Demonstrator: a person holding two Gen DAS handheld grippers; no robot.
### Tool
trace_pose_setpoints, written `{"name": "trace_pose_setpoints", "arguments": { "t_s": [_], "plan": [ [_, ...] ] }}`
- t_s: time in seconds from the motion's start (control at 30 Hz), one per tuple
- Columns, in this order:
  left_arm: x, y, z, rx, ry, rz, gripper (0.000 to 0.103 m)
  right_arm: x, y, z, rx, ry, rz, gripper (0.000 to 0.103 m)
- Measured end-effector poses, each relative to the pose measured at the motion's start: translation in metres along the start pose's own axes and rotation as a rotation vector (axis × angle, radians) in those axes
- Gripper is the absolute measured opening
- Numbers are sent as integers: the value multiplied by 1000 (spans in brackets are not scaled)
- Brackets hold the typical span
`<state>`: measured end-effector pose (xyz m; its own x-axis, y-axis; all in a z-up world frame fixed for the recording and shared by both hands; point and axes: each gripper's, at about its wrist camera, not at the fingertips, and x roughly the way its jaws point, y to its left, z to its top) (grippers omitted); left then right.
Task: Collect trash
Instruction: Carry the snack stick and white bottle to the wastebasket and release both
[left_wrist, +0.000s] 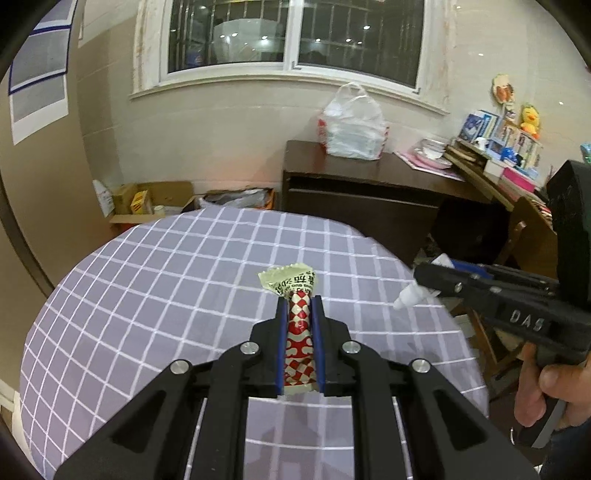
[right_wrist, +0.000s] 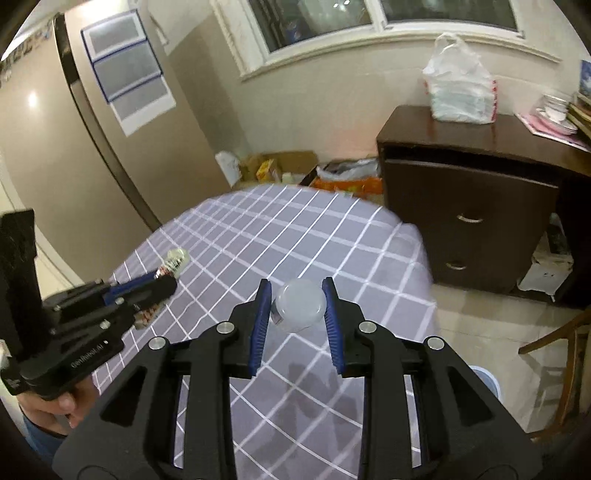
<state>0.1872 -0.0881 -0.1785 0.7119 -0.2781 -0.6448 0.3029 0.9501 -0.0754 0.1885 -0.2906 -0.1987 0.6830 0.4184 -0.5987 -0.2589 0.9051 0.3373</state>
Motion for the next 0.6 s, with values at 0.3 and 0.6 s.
{"name": "trace_pose_setpoints", "arguments": {
  "t_s": [0.3, 0.6],
  "plan": [
    [-3, -69, 16, 74, -39, -77, 12, -73, -55, 7, 79, -124, -53, 28],
    [11, -146, 22, 153, -24, -180, 12, -128, -124, -12, 179, -176, -176, 28]
  ]
}}
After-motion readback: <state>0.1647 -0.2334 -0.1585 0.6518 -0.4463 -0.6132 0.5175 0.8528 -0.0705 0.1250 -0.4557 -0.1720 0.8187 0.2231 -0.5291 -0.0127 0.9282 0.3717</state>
